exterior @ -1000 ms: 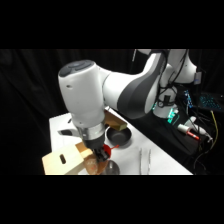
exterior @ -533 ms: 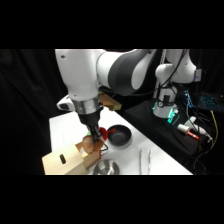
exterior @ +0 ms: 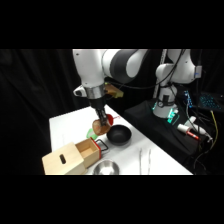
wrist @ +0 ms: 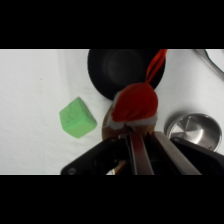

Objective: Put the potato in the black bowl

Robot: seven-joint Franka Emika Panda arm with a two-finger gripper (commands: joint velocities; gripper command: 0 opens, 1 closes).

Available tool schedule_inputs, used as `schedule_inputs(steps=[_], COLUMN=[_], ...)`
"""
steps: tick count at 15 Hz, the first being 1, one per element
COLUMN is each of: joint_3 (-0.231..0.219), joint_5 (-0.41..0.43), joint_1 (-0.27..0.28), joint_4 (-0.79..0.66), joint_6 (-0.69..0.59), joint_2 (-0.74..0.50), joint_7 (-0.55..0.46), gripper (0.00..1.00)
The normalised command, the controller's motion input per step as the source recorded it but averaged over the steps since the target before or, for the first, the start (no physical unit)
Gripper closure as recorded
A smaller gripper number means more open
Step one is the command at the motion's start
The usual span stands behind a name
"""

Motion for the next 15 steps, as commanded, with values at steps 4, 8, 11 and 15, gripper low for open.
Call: schedule_inputs(steps=[4,8,11,15], joint_3=[0.005,-0.008,-0.024,-0.011], joint_5=[0.136,0.131,0.165,0.185], joint_1=[-0.048,-0.047,-0.063,-0.05], joint_4=[-0.45,-0.34,-0.22,-0.1], joint_6=[0.22,0.27,0.26,0.18], joint_2=[-0.36,-0.18,-0.04,0.04], joint_7=[0.08,0.06,0.02,-0.02], gripper=[0.93,0.93,0.94,0.94])
